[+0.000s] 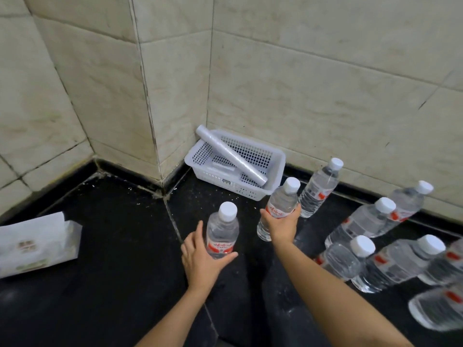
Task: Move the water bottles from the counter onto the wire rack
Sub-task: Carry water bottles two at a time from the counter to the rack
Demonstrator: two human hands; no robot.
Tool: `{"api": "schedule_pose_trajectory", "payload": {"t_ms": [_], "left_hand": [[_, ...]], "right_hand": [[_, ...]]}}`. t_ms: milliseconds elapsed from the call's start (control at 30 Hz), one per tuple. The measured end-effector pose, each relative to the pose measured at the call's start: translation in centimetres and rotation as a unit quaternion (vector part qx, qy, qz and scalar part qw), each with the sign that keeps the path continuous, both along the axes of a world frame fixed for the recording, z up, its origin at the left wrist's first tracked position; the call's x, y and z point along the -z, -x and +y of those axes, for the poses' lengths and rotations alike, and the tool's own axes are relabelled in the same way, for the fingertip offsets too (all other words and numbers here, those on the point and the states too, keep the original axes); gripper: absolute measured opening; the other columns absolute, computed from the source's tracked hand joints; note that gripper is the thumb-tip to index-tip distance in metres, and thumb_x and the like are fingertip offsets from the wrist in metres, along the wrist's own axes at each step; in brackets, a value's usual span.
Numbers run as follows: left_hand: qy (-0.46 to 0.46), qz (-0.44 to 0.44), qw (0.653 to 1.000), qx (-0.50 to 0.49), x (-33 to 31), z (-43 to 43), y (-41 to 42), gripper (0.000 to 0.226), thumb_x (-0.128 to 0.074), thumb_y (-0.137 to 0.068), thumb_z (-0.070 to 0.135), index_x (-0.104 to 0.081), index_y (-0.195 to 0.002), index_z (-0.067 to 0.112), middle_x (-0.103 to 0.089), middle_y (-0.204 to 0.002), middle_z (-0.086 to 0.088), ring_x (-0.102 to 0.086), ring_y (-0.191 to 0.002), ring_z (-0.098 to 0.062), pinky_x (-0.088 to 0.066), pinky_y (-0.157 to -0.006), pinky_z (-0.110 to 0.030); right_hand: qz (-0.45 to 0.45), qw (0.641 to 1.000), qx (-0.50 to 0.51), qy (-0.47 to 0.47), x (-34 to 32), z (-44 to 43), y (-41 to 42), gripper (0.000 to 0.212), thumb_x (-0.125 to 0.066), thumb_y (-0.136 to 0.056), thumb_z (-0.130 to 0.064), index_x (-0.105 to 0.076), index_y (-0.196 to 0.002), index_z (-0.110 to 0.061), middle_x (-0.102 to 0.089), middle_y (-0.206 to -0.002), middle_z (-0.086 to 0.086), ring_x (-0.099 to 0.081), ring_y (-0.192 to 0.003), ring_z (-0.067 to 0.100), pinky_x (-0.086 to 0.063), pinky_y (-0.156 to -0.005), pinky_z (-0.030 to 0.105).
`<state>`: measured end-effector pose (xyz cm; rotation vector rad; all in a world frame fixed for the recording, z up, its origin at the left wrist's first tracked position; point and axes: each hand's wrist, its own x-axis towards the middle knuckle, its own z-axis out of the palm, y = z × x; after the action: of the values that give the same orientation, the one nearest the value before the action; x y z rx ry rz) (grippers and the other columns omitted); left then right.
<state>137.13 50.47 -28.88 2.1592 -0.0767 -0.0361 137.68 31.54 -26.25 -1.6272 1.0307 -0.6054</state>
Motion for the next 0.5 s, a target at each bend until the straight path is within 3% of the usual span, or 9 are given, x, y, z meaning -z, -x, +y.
{"api": "schedule_pose_trajectory", "payload": {"t_ms": [100,167,233,500], "left_hand": [[0.114,0.101,0.982,0.114,0.4,1.0,-2.1,0.110,-0.090,-0.044,0.021,-0.032,-0.137,0.028,-0.051,-0.127,0.004,-0.048,-0.122,-0.021,-0.039,-0.105,-0.042],[0.134,0.148,0.970,0.136,0.7,1.1,-2.9,0.085,-0.089,-0.045,0.014,-0.046,-0.113,0.040,-0.062,-0.108,0.009,-0.061,-0.106,-0.019,-0.048,-0.097,-0.040],[0.116,0.155,0.973,0.129,0.8,0.9,-3.1,0.068,-0.089,-0.045,0.018,-0.048,-0.092,0.043,-0.064,-0.094,0.015,-0.065,-0.093,-0.016,-0.052,-0.089,-0.037],[0.107,0.138,0.980,0.093,0.3,0.6,-1.7,0.063,-0.087,-0.049,0.024,-0.047,-0.097,0.032,-0.060,-0.082,0.013,-0.060,-0.082,-0.016,-0.043,-0.071,-0.025]], "right_hand": [[0.014,1.000,0.013,0.003,0.1,-0.5,-0.2,0.079,-0.082,-0.062,-0.024,-0.037,-0.126,-0.017,-0.058,-0.120,0.008,-0.056,-0.111,0.028,-0.040,-0.093,0.033],[0.050,0.998,-0.014,0.027,0.2,-1.2,0.2,0.073,-0.080,-0.061,-0.032,-0.040,-0.121,-0.020,-0.062,-0.114,0.006,-0.059,-0.104,0.028,-0.042,-0.087,0.033],[0.077,0.995,-0.051,0.048,0.2,-2.0,0.9,0.072,-0.079,-0.060,-0.036,-0.041,-0.119,-0.022,-0.062,-0.104,0.000,-0.060,-0.098,0.025,-0.042,-0.082,0.030],[0.099,0.987,-0.112,0.055,0.4,0.2,5.1,0.068,-0.079,-0.057,-0.034,-0.042,-0.114,-0.032,-0.056,-0.086,-0.018,-0.056,-0.082,0.011,-0.042,-0.077,0.026]]}}
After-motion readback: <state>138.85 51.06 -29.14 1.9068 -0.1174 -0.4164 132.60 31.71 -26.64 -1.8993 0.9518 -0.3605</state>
